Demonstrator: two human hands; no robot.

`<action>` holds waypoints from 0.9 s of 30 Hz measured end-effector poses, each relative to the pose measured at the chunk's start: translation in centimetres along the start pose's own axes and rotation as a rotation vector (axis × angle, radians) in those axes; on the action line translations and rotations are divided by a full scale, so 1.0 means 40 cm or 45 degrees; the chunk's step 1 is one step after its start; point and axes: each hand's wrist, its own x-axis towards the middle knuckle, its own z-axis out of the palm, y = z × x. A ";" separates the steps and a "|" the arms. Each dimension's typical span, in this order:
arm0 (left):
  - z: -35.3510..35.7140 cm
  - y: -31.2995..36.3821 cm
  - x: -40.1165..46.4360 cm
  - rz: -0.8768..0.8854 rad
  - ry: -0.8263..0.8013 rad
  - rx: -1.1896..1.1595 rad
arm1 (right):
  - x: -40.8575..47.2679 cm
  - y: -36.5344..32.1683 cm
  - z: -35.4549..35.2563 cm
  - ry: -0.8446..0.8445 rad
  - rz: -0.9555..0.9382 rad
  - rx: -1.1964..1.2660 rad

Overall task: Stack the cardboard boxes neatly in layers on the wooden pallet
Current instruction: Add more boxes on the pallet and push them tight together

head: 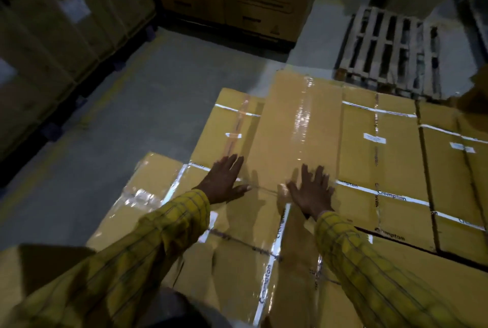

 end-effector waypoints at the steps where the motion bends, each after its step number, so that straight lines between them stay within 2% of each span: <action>1: -0.013 -0.007 -0.033 0.001 0.014 -0.028 | -0.023 -0.040 -0.003 0.016 -0.068 0.012; 7: -0.088 -0.146 -0.268 -0.074 0.196 -0.039 | -0.182 -0.366 0.034 0.107 -0.427 0.129; 13: -0.154 -0.400 -0.462 -0.223 0.395 -0.155 | -0.301 -0.720 0.173 0.096 -0.679 0.265; 16: -0.169 -0.566 -0.613 -0.327 0.462 -0.231 | -0.386 -0.901 0.289 0.025 -0.734 0.284; 20: -0.118 -0.812 -0.864 -0.485 0.432 -0.286 | -0.516 -1.119 0.496 -0.074 -0.859 0.251; 24: -0.004 -1.040 -1.087 -0.849 0.525 -0.435 | -0.603 -1.320 0.730 -0.280 -1.016 0.115; 27: 0.092 -1.161 -1.206 -1.032 0.540 -0.507 | -0.642 -1.445 0.901 -0.454 -1.084 -0.008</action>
